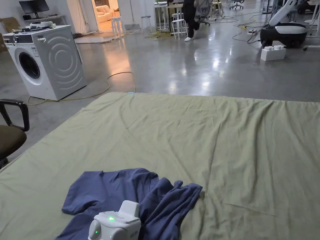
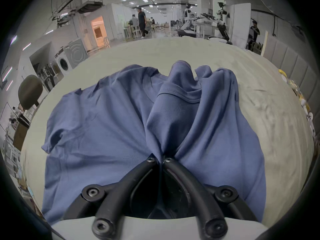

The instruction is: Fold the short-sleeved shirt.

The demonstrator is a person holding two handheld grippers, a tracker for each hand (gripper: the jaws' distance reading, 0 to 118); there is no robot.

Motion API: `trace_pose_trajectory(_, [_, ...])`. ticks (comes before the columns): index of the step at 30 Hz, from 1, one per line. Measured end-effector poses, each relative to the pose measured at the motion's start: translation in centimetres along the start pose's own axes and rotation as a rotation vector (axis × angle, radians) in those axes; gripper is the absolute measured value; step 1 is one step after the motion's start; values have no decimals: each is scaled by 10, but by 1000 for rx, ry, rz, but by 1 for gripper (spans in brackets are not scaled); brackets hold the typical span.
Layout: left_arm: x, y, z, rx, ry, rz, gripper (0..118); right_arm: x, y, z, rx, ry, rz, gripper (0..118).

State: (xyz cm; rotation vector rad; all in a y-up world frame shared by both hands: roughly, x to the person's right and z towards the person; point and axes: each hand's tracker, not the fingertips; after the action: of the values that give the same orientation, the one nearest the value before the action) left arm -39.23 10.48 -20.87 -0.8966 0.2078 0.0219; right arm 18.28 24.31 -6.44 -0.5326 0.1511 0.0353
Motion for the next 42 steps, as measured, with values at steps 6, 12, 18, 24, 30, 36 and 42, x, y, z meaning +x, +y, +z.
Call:
trace_pose_trajectory(6, [-19, 38, 51, 166, -118, 285, 2, 11, 0, 16, 50, 10, 19, 0])
trace_pose_trajectory(12, [40, 115, 88, 302, -285, 197, 2, 32, -1, 28, 88, 5, -54, 0])
trace_pose_trajectory(18, [224, 159, 95, 336, -541, -93, 2, 53, -9, 45, 111, -67, -106, 0])
trace_pose_trajectory(24, [419, 61, 91, 135, -771, -486, 2, 75, -17, 59, 106, -146, -148, 0])
trace_pose_trajectory(30, [486, -76, 129, -5, -953, -585, 2, 88, -28, 64, 80, -162, -172, 0])
trace_pose_trajectory(36, [470, -104, 150, 73, -956, -622, 86, 71, -26, 68, 114, -119, -162, 0])
trace_pose_trajectory(42, [352, -56, 218, 359, -794, -275, 86, 50, -10, 63, 166, -17, -142, 0])
